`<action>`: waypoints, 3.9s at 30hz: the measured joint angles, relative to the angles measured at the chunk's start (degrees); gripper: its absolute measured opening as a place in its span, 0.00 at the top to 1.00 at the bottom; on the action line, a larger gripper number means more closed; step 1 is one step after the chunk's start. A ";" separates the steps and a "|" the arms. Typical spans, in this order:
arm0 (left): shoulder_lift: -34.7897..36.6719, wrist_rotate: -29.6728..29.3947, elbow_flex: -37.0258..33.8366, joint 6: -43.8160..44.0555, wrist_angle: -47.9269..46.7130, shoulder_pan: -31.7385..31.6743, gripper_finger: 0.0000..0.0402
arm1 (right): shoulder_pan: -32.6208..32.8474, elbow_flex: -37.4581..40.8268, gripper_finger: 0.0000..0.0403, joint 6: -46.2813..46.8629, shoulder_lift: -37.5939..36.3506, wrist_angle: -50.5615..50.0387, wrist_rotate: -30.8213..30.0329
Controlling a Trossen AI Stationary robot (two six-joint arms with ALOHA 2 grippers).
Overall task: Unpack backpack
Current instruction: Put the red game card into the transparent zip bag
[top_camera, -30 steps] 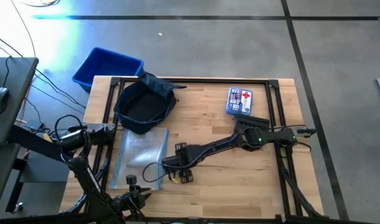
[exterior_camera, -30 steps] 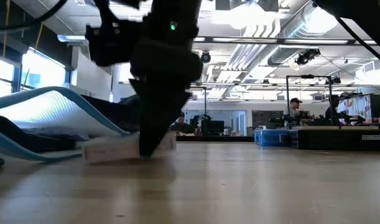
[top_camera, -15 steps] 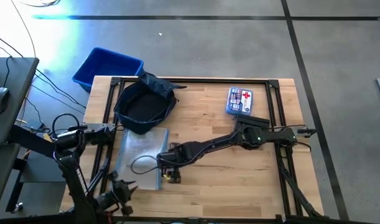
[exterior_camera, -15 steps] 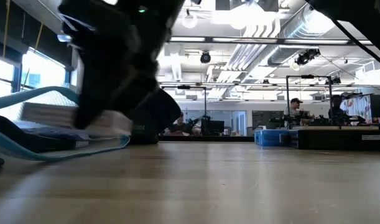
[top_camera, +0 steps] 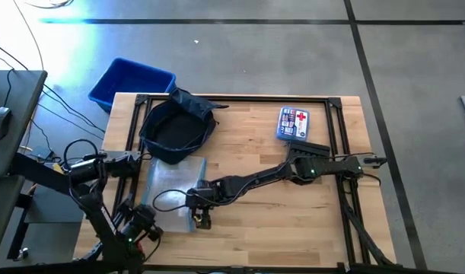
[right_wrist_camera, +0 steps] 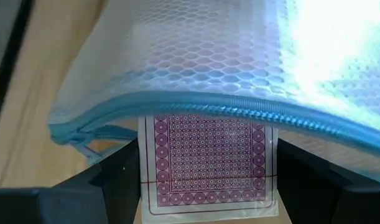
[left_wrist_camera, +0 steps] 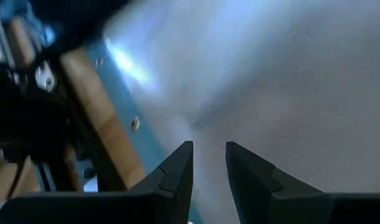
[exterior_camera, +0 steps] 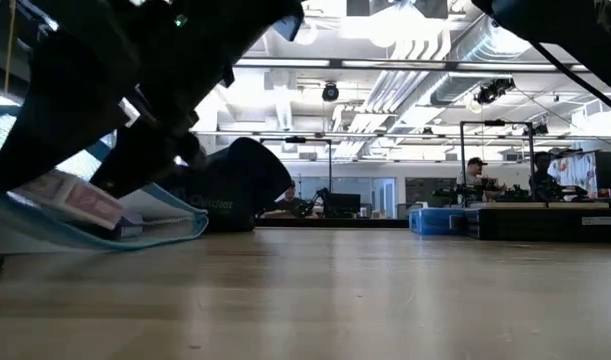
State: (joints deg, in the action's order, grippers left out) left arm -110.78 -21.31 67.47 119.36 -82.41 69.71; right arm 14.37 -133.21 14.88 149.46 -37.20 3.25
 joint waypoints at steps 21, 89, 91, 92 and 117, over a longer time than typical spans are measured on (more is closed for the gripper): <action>0.15 -26.11 -11.96 -43.38 40.11 -8.19 0.85 | 7.76 -0.31 0.31 4.29 0.47 -25.17 -9.26; 3.70 -27.51 -13.25 -38.48 48.22 -5.01 1.00 | 10.88 0.22 0.31 3.23 -4.25 -12.63 -5.29; 3.72 -27.77 -13.25 -38.96 48.56 -5.01 1.00 | 10.31 0.85 0.31 5.64 -4.23 -12.34 -7.66; 3.72 -28.06 -13.25 -39.03 48.61 -5.01 1.00 | 9.95 0.87 0.31 7.07 -4.23 -12.73 -9.00; 3.85 -29.46 -13.08 -37.08 45.96 -4.68 1.00 | 6.85 1.14 0.31 4.33 -2.05 1.30 -5.90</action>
State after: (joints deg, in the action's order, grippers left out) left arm -106.94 -50.77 54.38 82.28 -36.45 65.04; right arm 21.22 -132.07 19.21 147.41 -35.90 -2.65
